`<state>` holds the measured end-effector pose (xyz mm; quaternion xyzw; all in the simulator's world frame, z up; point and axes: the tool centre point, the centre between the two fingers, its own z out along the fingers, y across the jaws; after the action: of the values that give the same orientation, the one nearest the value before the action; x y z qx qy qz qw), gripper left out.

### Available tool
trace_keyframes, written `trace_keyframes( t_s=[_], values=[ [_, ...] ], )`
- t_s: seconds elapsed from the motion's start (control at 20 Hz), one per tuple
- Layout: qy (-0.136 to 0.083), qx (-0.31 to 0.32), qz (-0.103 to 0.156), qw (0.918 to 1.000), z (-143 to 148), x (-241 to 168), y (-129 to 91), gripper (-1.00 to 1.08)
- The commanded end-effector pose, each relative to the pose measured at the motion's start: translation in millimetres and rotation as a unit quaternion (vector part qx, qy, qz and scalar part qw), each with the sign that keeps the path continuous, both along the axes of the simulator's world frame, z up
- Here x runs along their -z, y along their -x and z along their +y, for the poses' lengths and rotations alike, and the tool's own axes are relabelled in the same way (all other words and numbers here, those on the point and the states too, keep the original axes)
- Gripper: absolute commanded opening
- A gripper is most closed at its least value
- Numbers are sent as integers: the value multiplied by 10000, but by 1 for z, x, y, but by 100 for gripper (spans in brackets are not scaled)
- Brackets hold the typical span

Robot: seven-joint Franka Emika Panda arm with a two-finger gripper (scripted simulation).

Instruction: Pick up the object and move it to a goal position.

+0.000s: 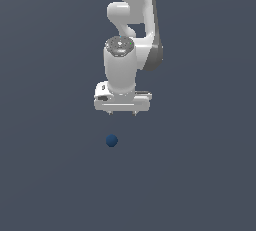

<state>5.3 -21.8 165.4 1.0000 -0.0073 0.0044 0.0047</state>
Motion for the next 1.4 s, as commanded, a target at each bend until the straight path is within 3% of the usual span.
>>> trace_keyframes(
  t_s=[0.0,0.5,0.95,1.35],
  values=[
    [0,0,0,10000,0,0,0,100],
    [36,-359,-261,9990,25,-23,-12,100],
    [20,-252,-214,9995,15,-10,-20,100],
    [-15,17,-105,9999,-14,28,-40,100]
  ],
)
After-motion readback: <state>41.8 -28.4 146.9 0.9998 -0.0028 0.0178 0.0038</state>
